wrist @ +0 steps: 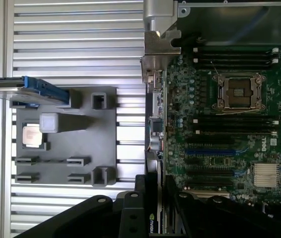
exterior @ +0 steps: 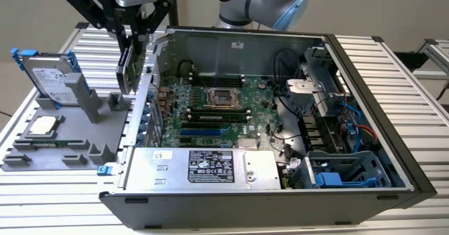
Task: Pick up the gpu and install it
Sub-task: 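Pick up the gpu and move the gpu toward the slot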
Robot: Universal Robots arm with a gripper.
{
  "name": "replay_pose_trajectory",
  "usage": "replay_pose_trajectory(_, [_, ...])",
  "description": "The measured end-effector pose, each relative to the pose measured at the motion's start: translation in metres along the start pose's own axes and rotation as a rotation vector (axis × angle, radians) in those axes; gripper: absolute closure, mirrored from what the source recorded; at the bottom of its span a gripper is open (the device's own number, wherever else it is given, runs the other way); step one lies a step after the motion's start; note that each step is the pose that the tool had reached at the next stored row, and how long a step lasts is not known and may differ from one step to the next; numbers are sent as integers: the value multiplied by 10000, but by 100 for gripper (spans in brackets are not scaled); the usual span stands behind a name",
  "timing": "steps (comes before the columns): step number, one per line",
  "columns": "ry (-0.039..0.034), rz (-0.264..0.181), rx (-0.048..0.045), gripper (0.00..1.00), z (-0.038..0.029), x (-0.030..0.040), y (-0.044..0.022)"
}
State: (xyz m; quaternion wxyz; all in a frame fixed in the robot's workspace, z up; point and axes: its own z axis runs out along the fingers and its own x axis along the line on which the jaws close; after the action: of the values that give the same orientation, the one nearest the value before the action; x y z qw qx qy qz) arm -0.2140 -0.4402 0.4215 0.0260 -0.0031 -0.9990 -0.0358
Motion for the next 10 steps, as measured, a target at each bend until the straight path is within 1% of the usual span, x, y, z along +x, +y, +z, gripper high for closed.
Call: replay_pose_trajectory(10, [-33, -2, 0, 100, -5, -95, 1])
